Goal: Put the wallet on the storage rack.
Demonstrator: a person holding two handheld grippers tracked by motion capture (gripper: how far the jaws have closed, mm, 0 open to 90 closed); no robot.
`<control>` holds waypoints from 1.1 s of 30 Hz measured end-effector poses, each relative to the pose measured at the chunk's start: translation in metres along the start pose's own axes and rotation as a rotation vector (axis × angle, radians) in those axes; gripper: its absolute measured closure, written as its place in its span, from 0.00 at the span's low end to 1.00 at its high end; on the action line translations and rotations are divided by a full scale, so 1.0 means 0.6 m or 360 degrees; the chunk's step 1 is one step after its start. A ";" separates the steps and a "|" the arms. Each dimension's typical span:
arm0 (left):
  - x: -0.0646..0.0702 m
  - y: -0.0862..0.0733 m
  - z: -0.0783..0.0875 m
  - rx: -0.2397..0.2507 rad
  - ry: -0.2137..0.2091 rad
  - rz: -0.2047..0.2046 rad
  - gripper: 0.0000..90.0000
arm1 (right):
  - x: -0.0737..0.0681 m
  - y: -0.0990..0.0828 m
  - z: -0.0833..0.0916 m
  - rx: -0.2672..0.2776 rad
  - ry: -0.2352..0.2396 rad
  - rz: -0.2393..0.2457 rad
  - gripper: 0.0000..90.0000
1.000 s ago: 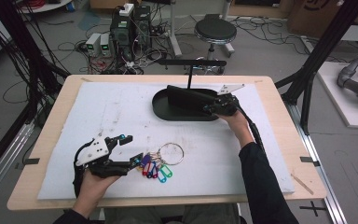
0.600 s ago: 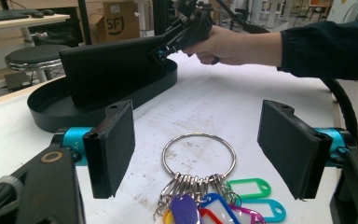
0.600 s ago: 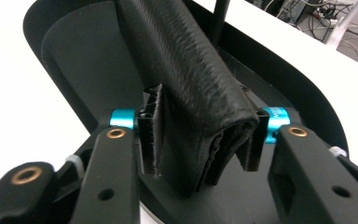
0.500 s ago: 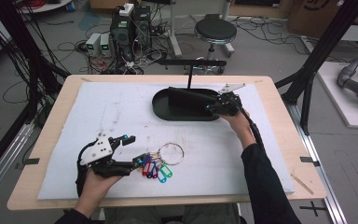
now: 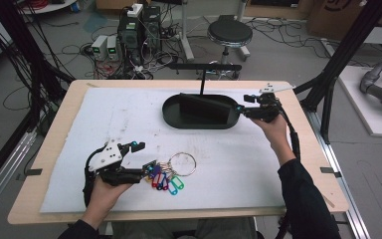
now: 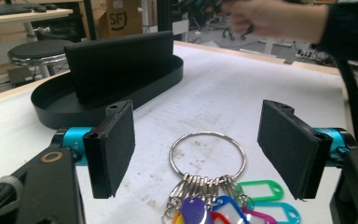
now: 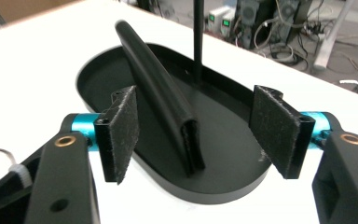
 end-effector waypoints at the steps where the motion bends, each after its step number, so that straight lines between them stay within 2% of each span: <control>1: -0.003 0.000 -0.001 0.0002 0.0005 0.0010 0.31 | -0.004 0.002 0.012 0.0038 -0.0014 0.0016 0.37; 4: -0.009 0.001 -0.003 0.0003 0.0024 0.0016 0.30 | -0.019 0.001 0.048 0.0140 -0.0059 0.0054 0.38; 7: -0.013 0.004 -0.002 0.0002 0.0034 0.0010 0.30 | -0.029 -0.008 0.078 0.0188 -0.0057 0.0032 0.38; 13: -0.020 0.009 0.004 -0.0001 0.0070 -0.0007 0.30 | -0.049 -0.037 0.130 0.0259 -0.0050 0.0026 0.34; 17: -0.025 0.007 0.006 -0.0010 0.0097 -0.0007 0.30 | -0.064 -0.069 0.152 0.0283 -0.0053 -0.0032 0.28; 22: -0.026 0.009 0.007 -0.0002 0.0114 -0.0013 0.30 | -0.075 -0.091 0.158 0.0322 -0.0043 -0.0103 0.23; 28: -0.027 0.010 0.005 0.0011 0.0136 -0.0013 0.30 | -0.093 -0.100 0.166 0.0352 -0.0078 -0.0087 0.23; 33: -0.029 0.014 -0.001 0.0018 0.0137 -0.0006 0.30 | -0.099 -0.111 0.170 0.0309 -0.0107 -0.0070 0.24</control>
Point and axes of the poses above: each handheld gripper's, and its own axes: z roughly backward along the jaws, y roughly out of its top, x roughly to its right, the point moved 2 cm from there along -z, roughly forward along the jaws, and after that the axes turned 7 degrees about z, right-handed, at the moved point
